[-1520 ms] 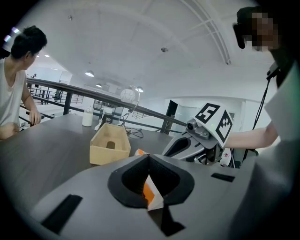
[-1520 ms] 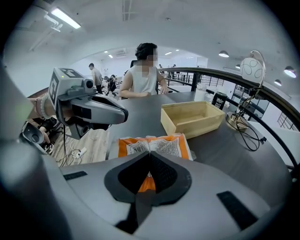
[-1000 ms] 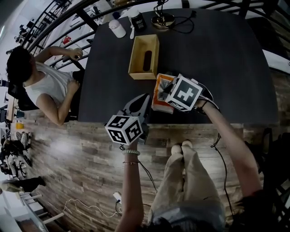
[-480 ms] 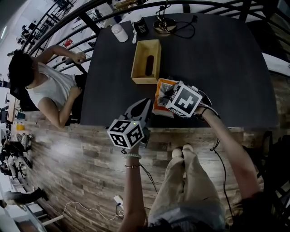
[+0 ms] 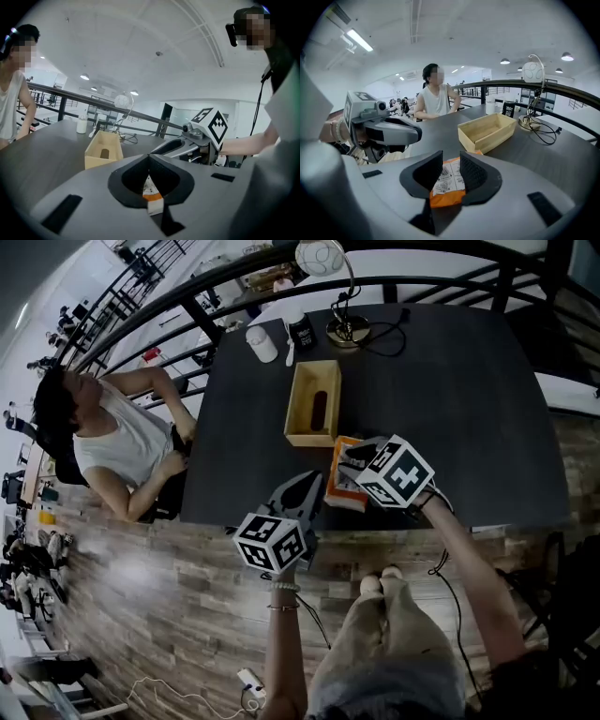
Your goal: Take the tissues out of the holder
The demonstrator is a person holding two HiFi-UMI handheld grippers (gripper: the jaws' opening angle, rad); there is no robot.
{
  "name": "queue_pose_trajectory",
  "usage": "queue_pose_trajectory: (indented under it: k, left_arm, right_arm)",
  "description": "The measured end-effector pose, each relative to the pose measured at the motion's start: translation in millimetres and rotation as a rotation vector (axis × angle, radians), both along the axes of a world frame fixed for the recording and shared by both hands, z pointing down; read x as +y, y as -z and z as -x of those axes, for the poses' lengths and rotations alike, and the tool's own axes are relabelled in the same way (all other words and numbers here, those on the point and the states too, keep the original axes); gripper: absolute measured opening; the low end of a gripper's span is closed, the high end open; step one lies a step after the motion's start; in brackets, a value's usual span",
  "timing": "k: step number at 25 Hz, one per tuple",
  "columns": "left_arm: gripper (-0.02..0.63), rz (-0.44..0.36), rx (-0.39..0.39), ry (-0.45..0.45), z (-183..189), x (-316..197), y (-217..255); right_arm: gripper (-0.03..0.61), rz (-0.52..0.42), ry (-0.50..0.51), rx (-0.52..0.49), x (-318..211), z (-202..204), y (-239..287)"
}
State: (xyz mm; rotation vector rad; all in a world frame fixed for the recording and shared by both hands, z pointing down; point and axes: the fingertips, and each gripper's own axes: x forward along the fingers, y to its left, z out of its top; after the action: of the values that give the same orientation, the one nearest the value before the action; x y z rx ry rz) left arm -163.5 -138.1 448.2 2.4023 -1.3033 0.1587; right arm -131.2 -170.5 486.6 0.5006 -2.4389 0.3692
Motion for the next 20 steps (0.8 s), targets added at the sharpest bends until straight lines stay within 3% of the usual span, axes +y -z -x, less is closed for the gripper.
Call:
queue_pose_trajectory:
  k: [9,17,20]
  left_arm:
    - [0.008,-0.098,-0.011,-0.037,-17,13,47]
    - [0.008,-0.182,-0.036,-0.040,-31,31,73]
    - [0.008,-0.201,-0.031,-0.033,-34,40,78]
  right_arm:
    - [0.098,0.014,-0.114,-0.271,11,-9,62]
    - [0.095,-0.139,-0.131,-0.386,35,-17,94]
    - [0.042,-0.196,-0.156,-0.424,45,-26,105]
